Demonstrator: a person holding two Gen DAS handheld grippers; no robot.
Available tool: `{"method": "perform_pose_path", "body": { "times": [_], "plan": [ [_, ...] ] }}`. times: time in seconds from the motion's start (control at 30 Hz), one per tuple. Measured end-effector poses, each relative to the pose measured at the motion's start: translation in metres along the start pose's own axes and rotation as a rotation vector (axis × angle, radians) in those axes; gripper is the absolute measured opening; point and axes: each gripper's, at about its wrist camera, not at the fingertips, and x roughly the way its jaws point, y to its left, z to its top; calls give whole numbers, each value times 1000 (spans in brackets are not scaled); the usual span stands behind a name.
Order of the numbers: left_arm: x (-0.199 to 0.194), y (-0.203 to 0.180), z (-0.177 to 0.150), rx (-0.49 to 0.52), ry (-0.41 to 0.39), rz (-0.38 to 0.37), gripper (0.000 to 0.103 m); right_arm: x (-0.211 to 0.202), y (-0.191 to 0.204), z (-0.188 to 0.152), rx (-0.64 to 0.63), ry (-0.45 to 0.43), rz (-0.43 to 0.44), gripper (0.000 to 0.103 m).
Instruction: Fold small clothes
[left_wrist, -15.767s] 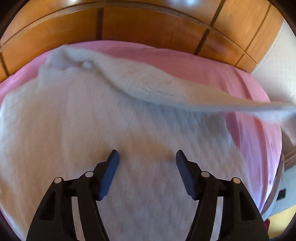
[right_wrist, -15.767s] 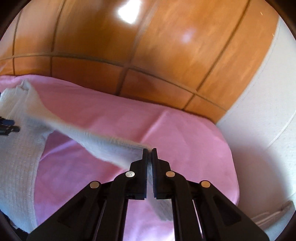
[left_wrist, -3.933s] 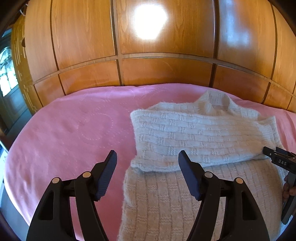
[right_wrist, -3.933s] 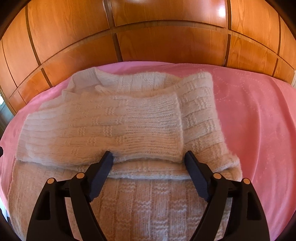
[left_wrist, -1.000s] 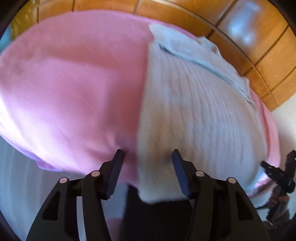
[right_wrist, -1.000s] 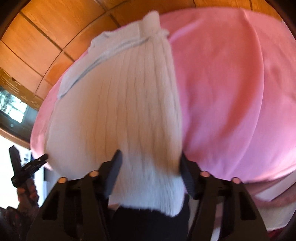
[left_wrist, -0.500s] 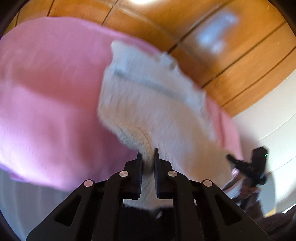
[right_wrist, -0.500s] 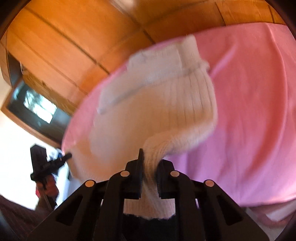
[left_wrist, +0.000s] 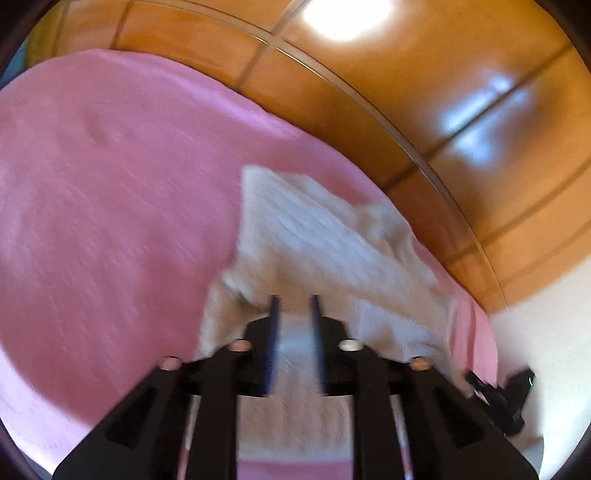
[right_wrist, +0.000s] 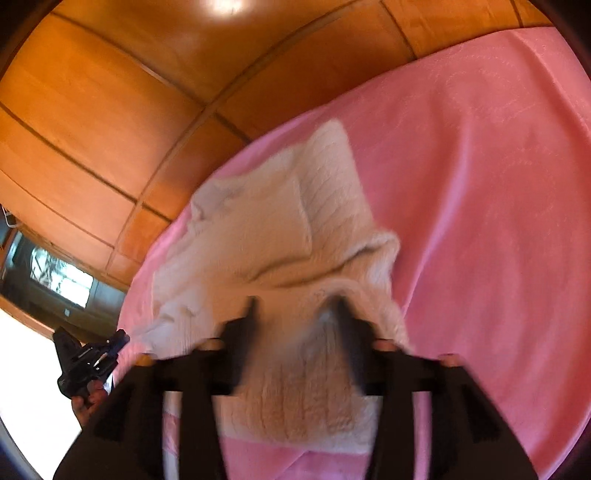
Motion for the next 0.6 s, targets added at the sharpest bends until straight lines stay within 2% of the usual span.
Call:
{"method": "perform_pose_path", "body": {
  "times": [0.03, 0.07, 0.13, 0.23, 0.3, 0.37, 0.47, 0.5, 0.53, 0.57, 0.6],
  "plan": [
    [-3, 5, 2, -7, -27, 36, 44, -2, -1, 2, 5, -10, 9, 67],
    [-5, 8, 2, -8, -37, 40, 62, -8, -3, 1, 8, -20, 10, 77],
    [-11, 20, -6, -2, -46, 40, 65, -21, -9, -4, -15, -36, -18, 79],
    [-9, 33, -25, 57, 12, 46, 65, -29, -15, -20, -61, -18, -81, 79],
    [-6, 41, -43, 89, 57, 35, 65, -28, -15, -33, -104, -2, -114, 75],
    [-2, 42, -65, 127, 99, 43, 65, -17, -13, -40, -134, 27, -132, 64],
    [2, 28, -86, 236, 78, 102, 65, 4, -6, -51, -177, 56, -180, 46],
    [5, 24, -87, 266, 80, 126, 60, 9, -7, -48, -182, 58, -194, 43],
    [7, 22, -88, 275, 91, 129, 47, 12, -5, -49, -187, 57, -210, 35],
    [9, 20, -88, 273, 111, 122, 26, 10, -5, -49, -181, 58, -209, 23],
    [8, 20, -89, 271, 122, 119, 18, 7, -4, -49, -166, 55, -195, 19]
  ]
}}
